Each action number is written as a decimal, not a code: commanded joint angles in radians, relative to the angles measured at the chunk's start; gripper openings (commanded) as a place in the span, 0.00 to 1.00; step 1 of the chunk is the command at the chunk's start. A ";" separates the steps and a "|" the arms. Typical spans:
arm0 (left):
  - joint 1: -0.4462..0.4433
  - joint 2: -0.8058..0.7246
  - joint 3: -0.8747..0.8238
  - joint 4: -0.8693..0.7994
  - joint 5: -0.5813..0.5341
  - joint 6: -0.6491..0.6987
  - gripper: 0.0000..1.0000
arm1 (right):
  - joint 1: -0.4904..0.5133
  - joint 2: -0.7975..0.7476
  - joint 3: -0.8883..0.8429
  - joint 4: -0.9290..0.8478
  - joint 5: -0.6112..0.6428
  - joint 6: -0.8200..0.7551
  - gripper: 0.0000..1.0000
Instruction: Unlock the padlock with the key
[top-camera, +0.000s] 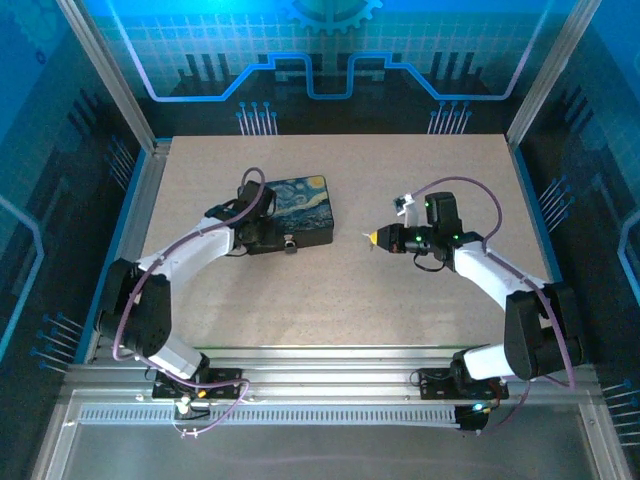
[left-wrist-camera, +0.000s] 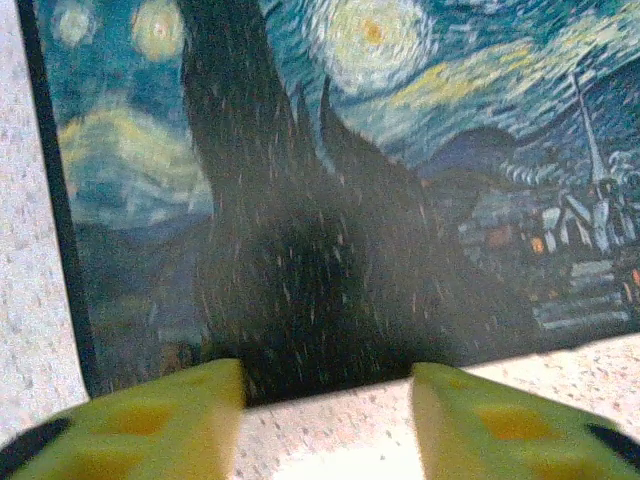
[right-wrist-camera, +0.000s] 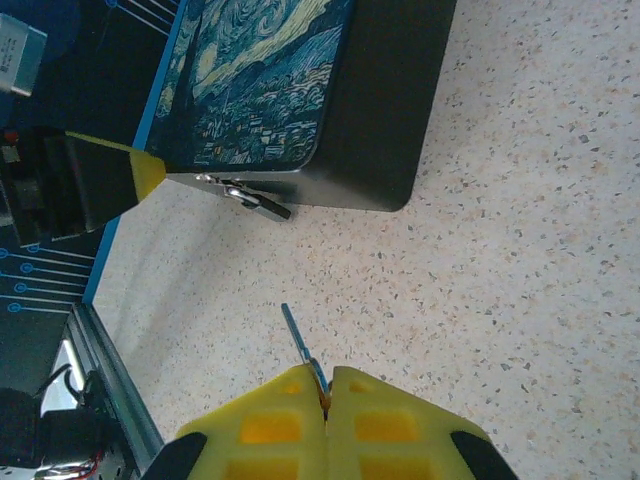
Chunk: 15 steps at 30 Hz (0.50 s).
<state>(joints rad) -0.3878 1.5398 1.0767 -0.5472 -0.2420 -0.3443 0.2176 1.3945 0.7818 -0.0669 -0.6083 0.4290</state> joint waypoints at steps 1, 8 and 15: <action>-0.076 -0.059 0.011 -0.103 -0.047 -0.148 0.56 | 0.013 0.001 0.024 0.002 0.007 0.007 0.00; -0.163 0.020 -0.027 -0.028 -0.108 -0.354 0.62 | 0.018 -0.005 0.017 0.007 0.008 0.013 0.00; -0.178 0.187 0.026 0.119 -0.126 -0.367 0.64 | 0.019 -0.015 0.042 -0.037 0.015 -0.011 0.00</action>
<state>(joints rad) -0.5552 1.6848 1.0744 -0.4896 -0.3267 -0.6731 0.2245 1.3945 0.7876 -0.0765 -0.6014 0.4355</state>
